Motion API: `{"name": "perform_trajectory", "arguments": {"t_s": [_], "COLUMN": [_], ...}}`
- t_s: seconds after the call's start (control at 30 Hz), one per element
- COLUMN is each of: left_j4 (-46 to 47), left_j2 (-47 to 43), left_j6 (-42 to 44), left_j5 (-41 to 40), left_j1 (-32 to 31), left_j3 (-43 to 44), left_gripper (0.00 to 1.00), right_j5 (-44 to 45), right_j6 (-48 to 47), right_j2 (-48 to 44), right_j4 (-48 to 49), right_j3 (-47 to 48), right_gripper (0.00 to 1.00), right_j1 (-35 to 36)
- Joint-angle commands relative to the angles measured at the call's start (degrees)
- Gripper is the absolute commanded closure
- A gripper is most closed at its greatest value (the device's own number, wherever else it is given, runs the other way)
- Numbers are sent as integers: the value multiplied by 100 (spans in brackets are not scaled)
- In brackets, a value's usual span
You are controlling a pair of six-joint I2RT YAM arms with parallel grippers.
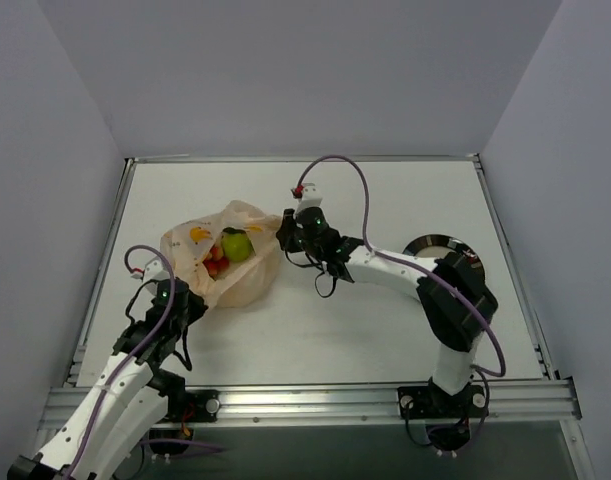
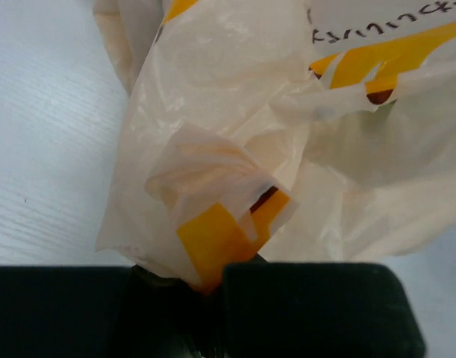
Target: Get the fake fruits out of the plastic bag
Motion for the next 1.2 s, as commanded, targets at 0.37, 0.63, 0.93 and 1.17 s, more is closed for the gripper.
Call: {"name": "perform_trajectory", "arguments": {"t_s": [0.37,0.63,0.93,1.17], "left_j4": [1441,2146,891,450], "left_j2": [82,294,-171,389], "left_j6": [52,185,255,255], "left_j5": [703,898,72,-552], "left_j1": [-66,-171,-198,-189], "left_j3": [-763,-588,-18,414], "left_gripper": [98,98,62,3], "right_j5": [790,230,-605,342], "right_j6": [-458,-1031,-1786,-2893], "right_j2": [215,-2265,-1363,237], "right_j4": [-575,-1965,-1922,-1913], "right_j3": [358,-339,836,1883], "right_gripper": [38,28,0,0], "right_j1": [-575,4,542,446]}}
